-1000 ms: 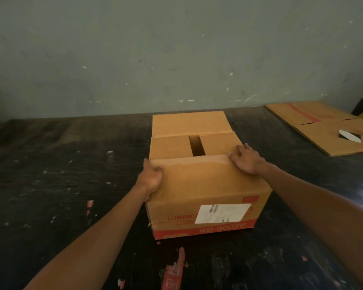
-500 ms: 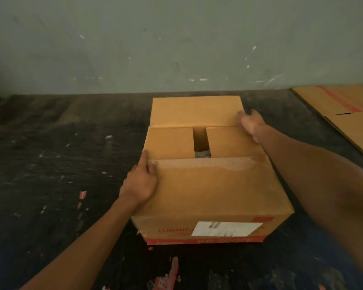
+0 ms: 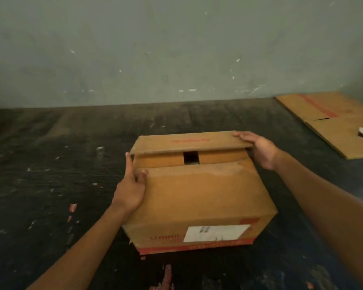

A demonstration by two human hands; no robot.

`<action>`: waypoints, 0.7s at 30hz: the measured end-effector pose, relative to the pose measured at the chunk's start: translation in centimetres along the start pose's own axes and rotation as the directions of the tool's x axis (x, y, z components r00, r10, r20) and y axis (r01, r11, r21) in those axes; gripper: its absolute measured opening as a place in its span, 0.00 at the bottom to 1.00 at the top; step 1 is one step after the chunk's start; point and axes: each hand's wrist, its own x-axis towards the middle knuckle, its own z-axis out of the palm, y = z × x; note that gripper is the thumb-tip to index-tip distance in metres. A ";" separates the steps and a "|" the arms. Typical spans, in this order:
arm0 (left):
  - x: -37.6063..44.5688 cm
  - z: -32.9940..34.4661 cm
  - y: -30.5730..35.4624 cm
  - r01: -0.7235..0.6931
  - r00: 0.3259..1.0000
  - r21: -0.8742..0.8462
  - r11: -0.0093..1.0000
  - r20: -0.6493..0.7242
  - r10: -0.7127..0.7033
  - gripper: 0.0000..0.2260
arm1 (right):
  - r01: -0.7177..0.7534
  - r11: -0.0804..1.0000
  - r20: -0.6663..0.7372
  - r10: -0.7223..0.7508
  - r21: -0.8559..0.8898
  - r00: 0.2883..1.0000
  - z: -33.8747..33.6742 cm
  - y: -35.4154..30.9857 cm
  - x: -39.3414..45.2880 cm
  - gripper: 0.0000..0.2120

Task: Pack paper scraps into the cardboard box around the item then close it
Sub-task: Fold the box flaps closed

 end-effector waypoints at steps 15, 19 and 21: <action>0.0 -3.4 -1.6 -0.013 0.999 0.043 0.999 0.036 0.011 0.21 | -0.057 0.952 -0.105 0.027 -0.301 0.994 6.3 2.2 -6.2 0.18; 0.0 -6.3 -3.7 -0.004 1.000 0.109 0.994 -0.006 0.005 0.21 | -0.020 0.948 -0.078 -0.005 -0.317 0.997 9.8 2.3 -6.2 0.18; 0.0 -7.8 -4.6 0.000 1.000 0.132 0.991 -0.028 0.004 0.21 | 0.009 0.941 -0.069 -0.035 -0.339 0.997 11.7 2.2 -6.5 0.19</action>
